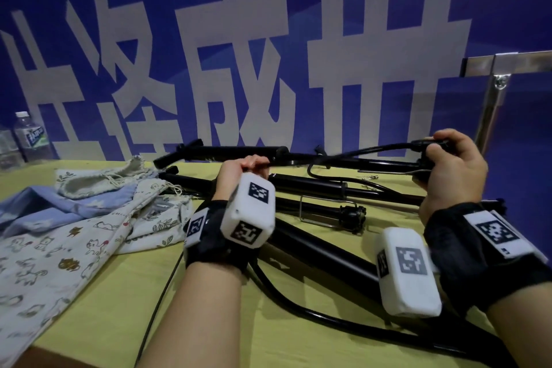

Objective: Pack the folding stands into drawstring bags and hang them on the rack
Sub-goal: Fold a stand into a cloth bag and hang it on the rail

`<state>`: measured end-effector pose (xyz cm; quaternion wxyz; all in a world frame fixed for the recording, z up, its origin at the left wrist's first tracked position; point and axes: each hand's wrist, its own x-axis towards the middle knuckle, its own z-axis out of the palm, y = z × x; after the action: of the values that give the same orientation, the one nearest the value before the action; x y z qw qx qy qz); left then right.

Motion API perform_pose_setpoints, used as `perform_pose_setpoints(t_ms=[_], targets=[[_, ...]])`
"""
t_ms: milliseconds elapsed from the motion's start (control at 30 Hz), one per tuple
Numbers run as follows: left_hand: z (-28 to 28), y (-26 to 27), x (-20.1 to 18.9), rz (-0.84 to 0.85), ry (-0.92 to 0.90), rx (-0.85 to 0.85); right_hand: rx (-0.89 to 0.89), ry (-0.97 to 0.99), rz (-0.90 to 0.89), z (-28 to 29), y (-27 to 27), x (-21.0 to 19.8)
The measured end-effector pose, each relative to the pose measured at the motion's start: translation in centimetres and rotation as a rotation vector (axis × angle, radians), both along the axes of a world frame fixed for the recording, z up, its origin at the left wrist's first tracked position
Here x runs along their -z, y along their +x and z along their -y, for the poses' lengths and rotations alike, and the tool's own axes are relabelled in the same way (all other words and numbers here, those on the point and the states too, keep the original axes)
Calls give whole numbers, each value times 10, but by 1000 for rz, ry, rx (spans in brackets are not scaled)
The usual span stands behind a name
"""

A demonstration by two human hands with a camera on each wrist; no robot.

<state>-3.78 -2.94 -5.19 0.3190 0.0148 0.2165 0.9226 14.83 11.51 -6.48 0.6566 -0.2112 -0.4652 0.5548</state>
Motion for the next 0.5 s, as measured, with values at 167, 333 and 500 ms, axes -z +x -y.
perform_pose_setpoints(t_ms=[167, 333, 500], targets=[[-9, 6, 5, -388, -462, 55, -31, -37, 32, -1, -2, 4], [-13, 12, 2, -613, -616, -149, -62, -48, 39, 1, -5, 5], [-2, 0, 0, -315, -396, -216, -89, -70, 28, 2, -3, 5]])
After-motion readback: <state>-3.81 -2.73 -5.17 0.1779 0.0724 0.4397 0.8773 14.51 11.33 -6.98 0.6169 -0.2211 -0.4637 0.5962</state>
